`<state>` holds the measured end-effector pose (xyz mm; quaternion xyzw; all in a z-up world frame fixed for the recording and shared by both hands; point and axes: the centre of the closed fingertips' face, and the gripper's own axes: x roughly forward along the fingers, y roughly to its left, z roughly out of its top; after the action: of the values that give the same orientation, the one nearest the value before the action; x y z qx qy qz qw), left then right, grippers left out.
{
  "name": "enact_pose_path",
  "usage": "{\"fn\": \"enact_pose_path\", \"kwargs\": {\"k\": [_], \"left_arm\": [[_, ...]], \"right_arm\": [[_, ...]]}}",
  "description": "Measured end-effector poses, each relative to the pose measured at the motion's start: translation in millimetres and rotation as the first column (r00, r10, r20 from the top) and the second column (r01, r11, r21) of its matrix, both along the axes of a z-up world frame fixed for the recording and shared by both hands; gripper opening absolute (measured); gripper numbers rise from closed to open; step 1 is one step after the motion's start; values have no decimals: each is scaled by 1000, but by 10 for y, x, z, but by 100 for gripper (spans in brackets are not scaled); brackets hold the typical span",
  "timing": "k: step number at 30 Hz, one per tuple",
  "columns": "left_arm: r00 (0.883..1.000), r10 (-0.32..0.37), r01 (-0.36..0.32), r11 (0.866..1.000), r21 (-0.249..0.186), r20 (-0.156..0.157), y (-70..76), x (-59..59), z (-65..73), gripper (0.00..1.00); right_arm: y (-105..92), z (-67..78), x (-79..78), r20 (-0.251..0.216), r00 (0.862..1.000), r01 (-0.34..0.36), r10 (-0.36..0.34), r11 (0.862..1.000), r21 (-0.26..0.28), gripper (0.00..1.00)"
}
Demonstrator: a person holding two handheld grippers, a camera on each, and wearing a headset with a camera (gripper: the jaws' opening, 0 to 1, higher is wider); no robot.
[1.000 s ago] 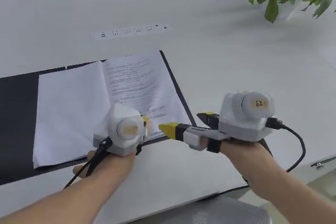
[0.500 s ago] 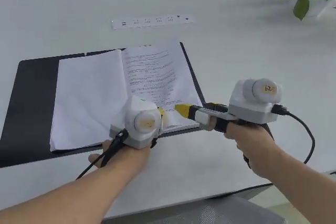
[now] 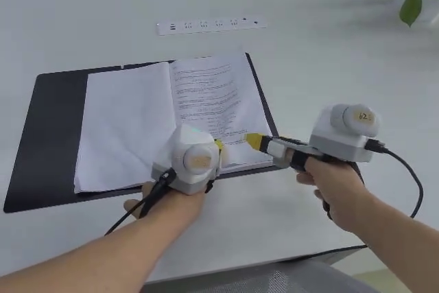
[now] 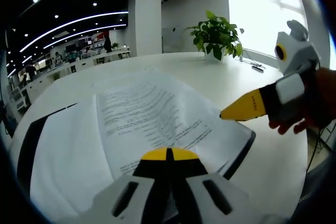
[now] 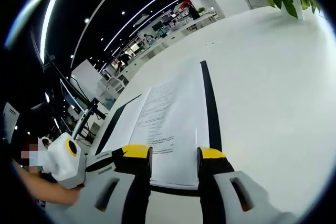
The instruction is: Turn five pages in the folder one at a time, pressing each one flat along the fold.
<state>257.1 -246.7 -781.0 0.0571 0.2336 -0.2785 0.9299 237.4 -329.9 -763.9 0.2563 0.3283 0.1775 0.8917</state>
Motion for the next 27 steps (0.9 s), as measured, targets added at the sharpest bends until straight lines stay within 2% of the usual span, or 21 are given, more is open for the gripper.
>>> {"fn": "enact_pose_path", "kwargs": {"k": [4,8,9,10,15,18,21,23,27], "left_arm": [[1000,-1,1,1000,0,-3,1,0,-4,0],[1000,-3,3,1000,4,-5,-1,0,-3,0],[1000,-2,2,1000,4,-7,0,1,-2,0],[1000,-2,2,1000,5,-8,-3,3,-5,0],[1000,-4,4,1000,6,-18,-3,5,1,0],[999,5,-6,1000,-27,-47,3,10,14,0],[997,-13,11,999,-31,-74,13,-32,29,1],[997,-17,15,1000,-23,-78,42,-73,50,4],[997,-22,19,999,-37,-67,114,-139,166,10]], "right_arm": [[-63,-28,-19,-32,999,32,-31,999,41,20],[-119,-26,-45,-60,995,82,-76,990,112,1],[-117,-17,-58,-67,995,88,-79,988,130,0],[-97,-6,-64,-76,994,94,-83,984,153,0],[-79,50,-59,-65,994,93,-85,986,140,0],[-67,97,-52,-70,993,101,-92,986,134,0],[-62,152,-21,-68,993,110,-100,981,159,0],[-48,201,-19,-63,993,109,-99,979,171,0],[-64,304,-28,-70,990,139,-126,964,225,0]]}}
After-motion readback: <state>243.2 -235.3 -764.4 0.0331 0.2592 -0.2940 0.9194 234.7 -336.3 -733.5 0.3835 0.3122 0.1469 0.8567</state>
